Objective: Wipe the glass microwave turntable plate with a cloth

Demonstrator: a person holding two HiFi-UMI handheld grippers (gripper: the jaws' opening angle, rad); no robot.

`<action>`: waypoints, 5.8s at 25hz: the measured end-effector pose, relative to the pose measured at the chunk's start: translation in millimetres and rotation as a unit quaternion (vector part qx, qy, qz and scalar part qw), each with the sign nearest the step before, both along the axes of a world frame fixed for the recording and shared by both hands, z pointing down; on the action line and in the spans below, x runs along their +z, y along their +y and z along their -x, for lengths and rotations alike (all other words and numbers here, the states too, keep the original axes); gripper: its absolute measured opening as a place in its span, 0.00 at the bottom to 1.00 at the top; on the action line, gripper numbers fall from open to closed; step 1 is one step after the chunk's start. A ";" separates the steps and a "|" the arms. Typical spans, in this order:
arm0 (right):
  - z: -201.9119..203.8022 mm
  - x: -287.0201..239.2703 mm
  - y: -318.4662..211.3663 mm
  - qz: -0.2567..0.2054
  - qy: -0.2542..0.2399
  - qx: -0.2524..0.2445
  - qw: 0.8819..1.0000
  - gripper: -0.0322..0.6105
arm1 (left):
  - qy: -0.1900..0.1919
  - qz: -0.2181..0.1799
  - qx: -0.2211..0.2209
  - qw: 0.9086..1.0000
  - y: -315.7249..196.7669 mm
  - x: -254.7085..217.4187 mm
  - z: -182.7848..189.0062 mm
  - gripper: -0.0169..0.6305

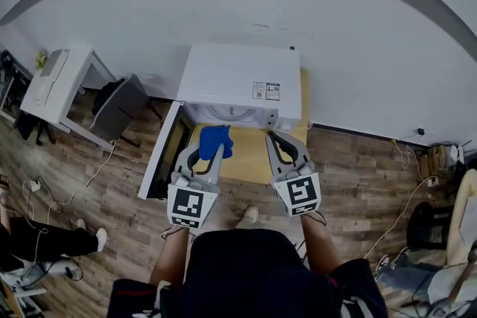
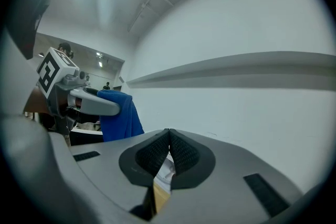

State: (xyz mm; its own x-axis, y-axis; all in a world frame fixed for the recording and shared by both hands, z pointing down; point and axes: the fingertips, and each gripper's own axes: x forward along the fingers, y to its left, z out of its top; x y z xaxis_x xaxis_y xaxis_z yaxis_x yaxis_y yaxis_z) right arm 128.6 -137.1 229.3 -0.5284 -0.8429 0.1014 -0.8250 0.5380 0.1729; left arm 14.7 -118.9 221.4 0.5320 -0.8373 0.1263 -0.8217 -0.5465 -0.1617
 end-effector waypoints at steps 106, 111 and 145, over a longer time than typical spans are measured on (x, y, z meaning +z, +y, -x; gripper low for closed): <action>92.9 328.8 -60.3 0.133 0.229 -0.138 0.954 0.07 | -0.027 0.039 0.040 0.998 -76.5 273.1 50.4 0.13; 87.8 340.7 -77.0 0.130 0.240 -0.135 0.952 0.07 | -0.032 0.039 0.038 0.998 -79.8 286.4 51.8 0.13; 86.8 342.6 -147.3 0.047 0.320 -0.119 0.939 0.42 | -0.030 0.036 0.041 0.998 -93.3 325.6 51.0 0.13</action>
